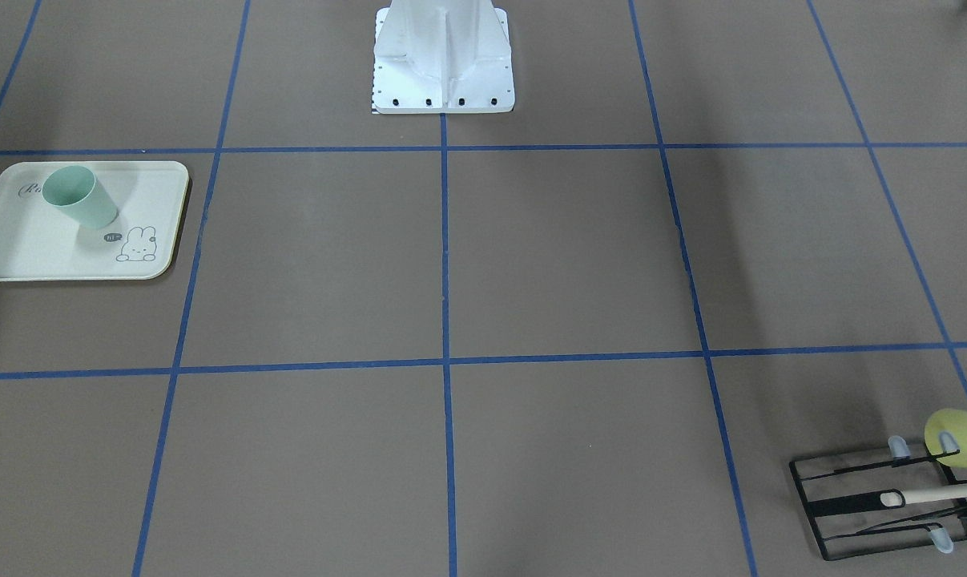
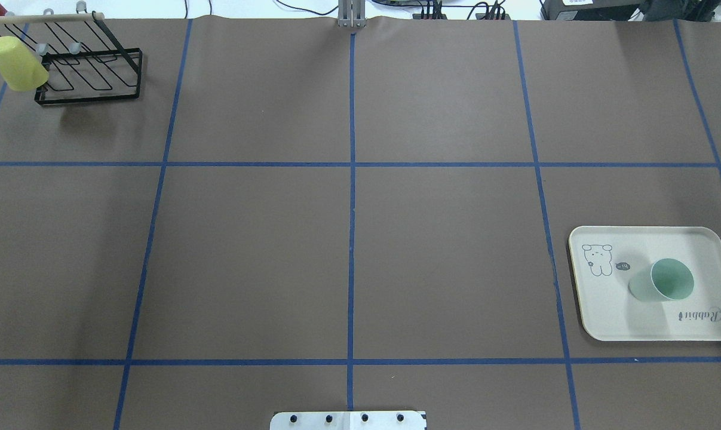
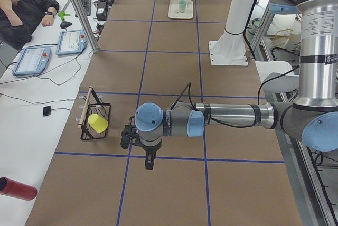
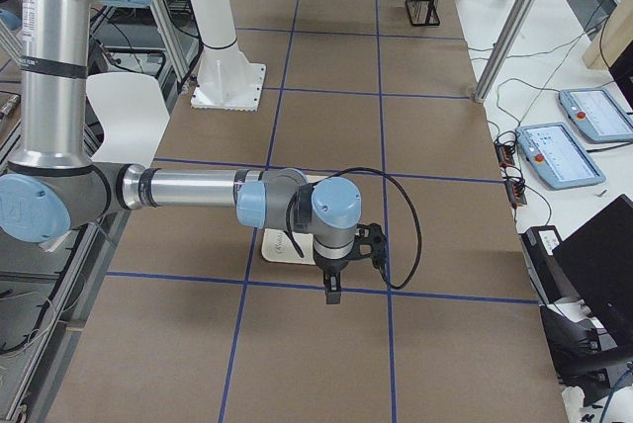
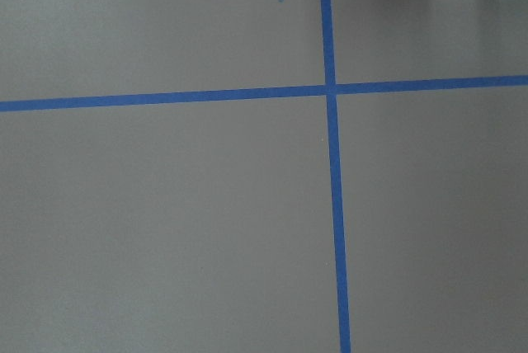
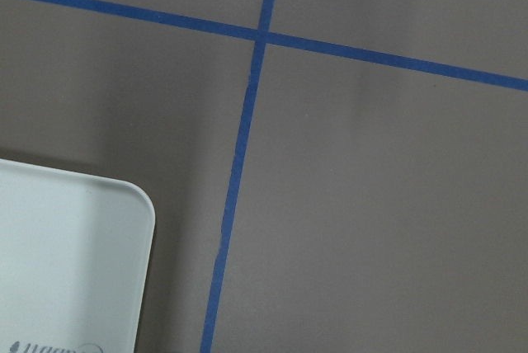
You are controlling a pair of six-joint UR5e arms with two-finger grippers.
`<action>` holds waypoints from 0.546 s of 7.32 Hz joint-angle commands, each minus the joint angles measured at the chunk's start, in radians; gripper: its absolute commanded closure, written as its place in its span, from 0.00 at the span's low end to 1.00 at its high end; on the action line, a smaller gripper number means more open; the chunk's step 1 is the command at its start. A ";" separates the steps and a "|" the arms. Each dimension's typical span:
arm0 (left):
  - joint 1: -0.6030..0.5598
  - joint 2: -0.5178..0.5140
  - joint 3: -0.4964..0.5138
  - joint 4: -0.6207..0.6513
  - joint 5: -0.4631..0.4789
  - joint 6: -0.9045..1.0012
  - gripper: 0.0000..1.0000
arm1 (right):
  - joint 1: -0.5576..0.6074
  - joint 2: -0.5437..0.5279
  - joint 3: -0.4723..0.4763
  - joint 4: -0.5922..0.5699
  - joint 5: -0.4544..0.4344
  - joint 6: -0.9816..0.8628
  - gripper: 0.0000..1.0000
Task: Left arm grabs green cup and hands to right arm on tray
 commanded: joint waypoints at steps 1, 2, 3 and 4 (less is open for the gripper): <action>-0.001 0.008 0.011 -0.053 0.005 0.004 0.00 | 0.000 -0.002 -0.002 0.043 0.002 0.034 0.00; -0.001 0.008 0.008 -0.055 0.004 0.004 0.00 | 0.000 -0.002 -0.002 0.043 0.003 0.034 0.00; -0.001 0.008 0.011 -0.055 0.004 0.003 0.00 | 0.000 -0.004 -0.002 0.042 0.010 0.036 0.00; -0.001 0.009 0.013 -0.052 0.005 -0.002 0.00 | 0.000 -0.002 -0.004 0.039 0.013 0.036 0.00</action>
